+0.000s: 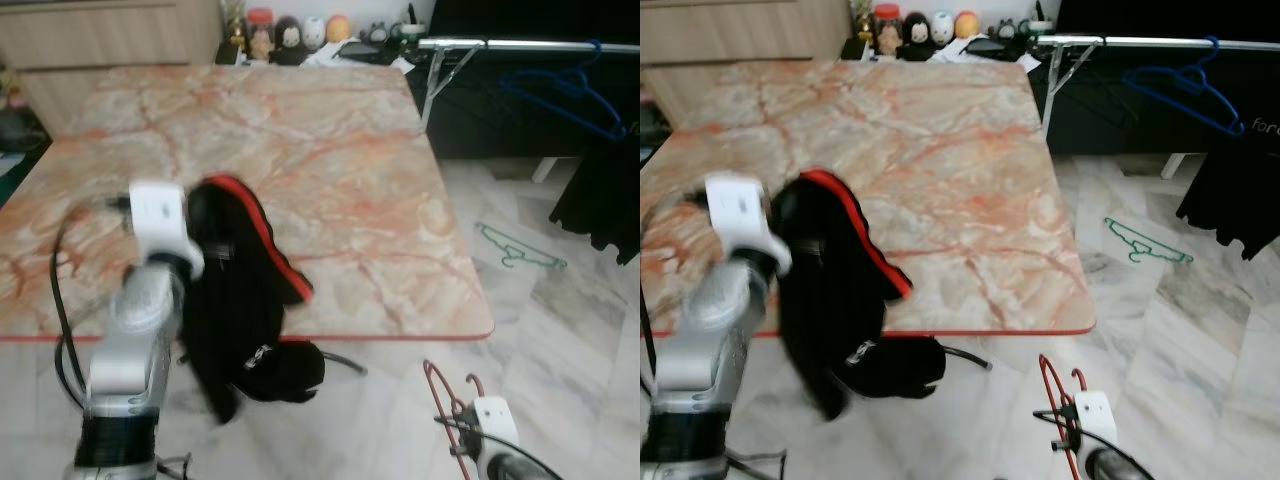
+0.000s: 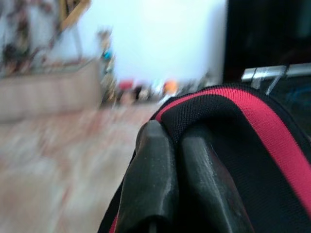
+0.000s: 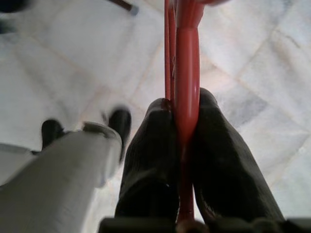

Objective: Hang hanger

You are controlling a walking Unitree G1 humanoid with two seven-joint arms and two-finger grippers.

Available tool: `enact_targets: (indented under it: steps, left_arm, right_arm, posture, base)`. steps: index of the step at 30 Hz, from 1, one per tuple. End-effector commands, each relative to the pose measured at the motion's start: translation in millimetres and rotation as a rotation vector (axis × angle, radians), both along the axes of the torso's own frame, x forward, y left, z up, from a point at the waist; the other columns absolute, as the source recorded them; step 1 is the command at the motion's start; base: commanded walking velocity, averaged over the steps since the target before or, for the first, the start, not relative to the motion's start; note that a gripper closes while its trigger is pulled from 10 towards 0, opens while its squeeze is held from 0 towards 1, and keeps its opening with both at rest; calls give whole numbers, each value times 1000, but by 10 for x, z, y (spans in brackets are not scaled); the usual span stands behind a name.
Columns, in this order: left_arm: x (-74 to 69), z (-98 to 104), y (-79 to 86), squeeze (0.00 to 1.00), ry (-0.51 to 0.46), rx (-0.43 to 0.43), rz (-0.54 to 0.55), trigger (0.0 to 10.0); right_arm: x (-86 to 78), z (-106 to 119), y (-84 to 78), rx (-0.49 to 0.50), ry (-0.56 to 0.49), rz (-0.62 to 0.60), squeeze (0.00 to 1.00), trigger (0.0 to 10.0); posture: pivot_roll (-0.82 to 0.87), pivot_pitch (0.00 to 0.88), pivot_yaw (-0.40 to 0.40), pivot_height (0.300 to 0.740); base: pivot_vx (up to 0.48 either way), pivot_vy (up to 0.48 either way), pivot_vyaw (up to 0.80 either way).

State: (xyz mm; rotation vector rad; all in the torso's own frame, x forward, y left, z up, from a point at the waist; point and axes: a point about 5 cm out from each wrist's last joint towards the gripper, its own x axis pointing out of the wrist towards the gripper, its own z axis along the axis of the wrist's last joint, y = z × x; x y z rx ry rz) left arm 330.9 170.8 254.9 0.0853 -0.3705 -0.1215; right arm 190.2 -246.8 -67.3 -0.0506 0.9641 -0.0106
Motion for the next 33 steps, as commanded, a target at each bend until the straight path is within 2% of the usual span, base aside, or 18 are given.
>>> enact_targets:
  steps: [1,2,3,4,5,9,12,13,14,17,18,21,22,23,25,27,31,33]
  left_arm:
    - [54,274,-31,0,-103,18,-31,10000]
    - [54,274,-31,0,-103,18,-31,10000]
    - [100,376,-48,0,-129,27,-37,10000]
    - [197,639,-114,0,-184,29,-47,10000]
    - [217,738,-145,0,-205,22,-54,10000]
    - [207,798,-230,0,-214,-15,-101,10000]
    - [120,445,-249,0,-109,-14,-132,10000]
    - [120,445,-249,0,-109,-14,-132,10000]
    - [35,212,-225,0,-31,-27,-132,10000]
    - [-83,-5,-219,0,49,-36,-144,10000]
    - [-83,-5,-219,0,49,-36,-144,10000]
    - [-189,-290,-252,0,182,17,-203,10000]
    - [-189,-290,-252,0,182,17,-203,10000]
    - [-254,-440,-281,0,251,40,-237,10000]
    - [-254,-440,-281,0,251,40,-237,10000]
    - [-350,-623,-311,0,332,79,-269,10000]
    - [-442,-711,-337,0,380,75,-273,10000]
    - [-584,-856,-384,0,440,103,-268,10000]
  right_arm:
    - [-12,6,-47,-11,8,-8,0,10000]
    - [-12,6,-47,-11,8,-8,0,10000]
    - [-11,7,-47,-12,9,-5,0,10000]
    - [-7,9,-48,-15,13,4,0,10000]
    - [-6,9,-48,-16,14,6,0,10000]
    - [-7,9,-47,-15,16,6,0,10000]
    - [-11,8,-52,-18,23,14,0,10000]
    - [-11,8,-52,-18,23,14,0,10000]
    - [-15,7,-56,-20,27,17,0,10000]
    - [-20,6,-60,-22,33,24,0,10000]
    - [-20,6,-60,-22,33,24,0,10000]
    - [-22,7,-65,-23,39,38,0,10000]
    - [-22,7,-65,-23,39,38,0,10000]
    - [-20,8,-64,-23,39,46,0,10000]
    - [-20,8,-64,-23,39,46,0,10000]
    - [-19,8,-61,-23,40,53,0,10000]
    - [-21,8,-62,-25,42,52,0,10000]
    - [-23,5,-61,-27,46,56,0,10000]
  posture:
    - [15,50,-26,740]
    - [15,50,-26,740]
    - [15,49,-26,740]
    - [19,46,-26,740]
    - [19,46,-26,740]
    - [19,46,-26,740]
    - [21,56,-25,740]
    - [21,56,-25,740]
    - [22,67,-28,740]
    - [29,72,-31,740]
    - [29,72,-31,740]
    - [33,78,-33,740]
    - [33,78,-33,740]
    - [33,78,-33,740]
    - [33,78,-33,740]
    - [28,82,-29,740]
    - [28,82,-29,740]
    - [28,84,-26,740]
  base:
    - [439,0,0]
    - [439,0,0]
    - [439,0,0]
    - [394,0,0]
    - [285,0,0]
    - [0,0,0]
    - [0,0,0]
    - [0,0,0]
    - [0,0,0]
    - [0,0,0]
    - [0,0,0]
    - [0,0,0]
    - [0,0,0]
    - [0,0,0]
    - [0,0,0]
    - [0,0,0]
    - [0,0,0]
    - [0,0,0]
